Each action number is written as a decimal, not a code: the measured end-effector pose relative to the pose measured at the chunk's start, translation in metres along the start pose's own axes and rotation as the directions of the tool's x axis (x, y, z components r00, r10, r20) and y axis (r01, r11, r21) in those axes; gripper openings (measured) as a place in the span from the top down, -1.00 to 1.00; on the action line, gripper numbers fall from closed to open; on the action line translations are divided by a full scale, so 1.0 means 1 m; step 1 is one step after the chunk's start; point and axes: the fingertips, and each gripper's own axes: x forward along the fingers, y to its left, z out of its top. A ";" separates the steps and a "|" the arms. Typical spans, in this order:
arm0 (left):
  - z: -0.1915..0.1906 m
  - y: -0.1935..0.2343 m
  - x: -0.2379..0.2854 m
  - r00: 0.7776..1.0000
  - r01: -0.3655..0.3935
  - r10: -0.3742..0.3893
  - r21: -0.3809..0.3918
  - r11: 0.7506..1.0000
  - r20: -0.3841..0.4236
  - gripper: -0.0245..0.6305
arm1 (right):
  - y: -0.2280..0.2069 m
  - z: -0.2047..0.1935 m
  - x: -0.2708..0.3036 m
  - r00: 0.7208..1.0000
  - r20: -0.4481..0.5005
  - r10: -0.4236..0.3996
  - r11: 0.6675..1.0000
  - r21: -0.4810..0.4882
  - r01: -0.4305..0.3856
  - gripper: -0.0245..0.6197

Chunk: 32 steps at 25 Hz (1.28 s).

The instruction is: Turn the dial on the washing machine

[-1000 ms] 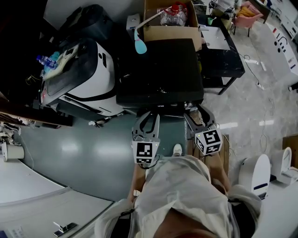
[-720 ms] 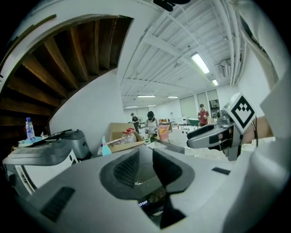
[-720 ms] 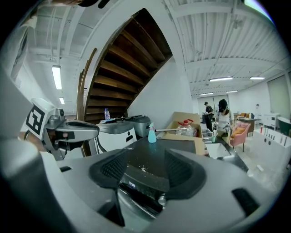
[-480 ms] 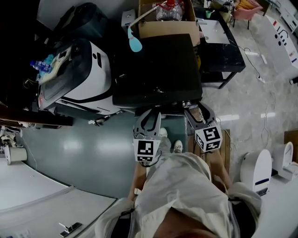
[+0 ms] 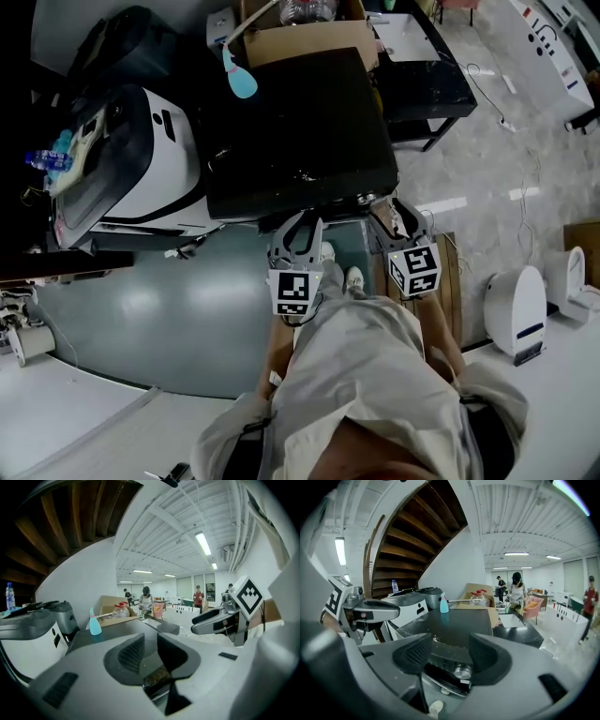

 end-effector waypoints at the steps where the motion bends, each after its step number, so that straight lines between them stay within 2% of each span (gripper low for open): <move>1: -0.003 0.001 0.005 1.000 0.015 -0.015 0.001 1.000 -0.004 0.65 | -0.002 -0.004 0.004 1.000 -0.009 -0.011 1.000 0.005 0.012 0.15; 14: -0.045 -0.007 0.051 0.977 0.200 -0.200 0.002 0.980 -0.076 0.65 | -0.018 -0.052 0.048 0.987 -0.119 -0.109 0.992 0.046 0.115 0.15; 22: -0.069 -0.020 0.068 0.960 0.254 -0.253 -0.009 0.967 -0.118 0.65 | -0.025 -0.083 0.063 0.975 -0.183 -0.130 0.989 0.052 0.141 0.15; 32: -0.102 -0.035 0.078 0.938 0.294 -0.303 -0.074 0.953 -0.167 0.65 | -0.025 -0.116 0.077 0.960 -0.250 -0.126 0.990 0.038 0.139 0.15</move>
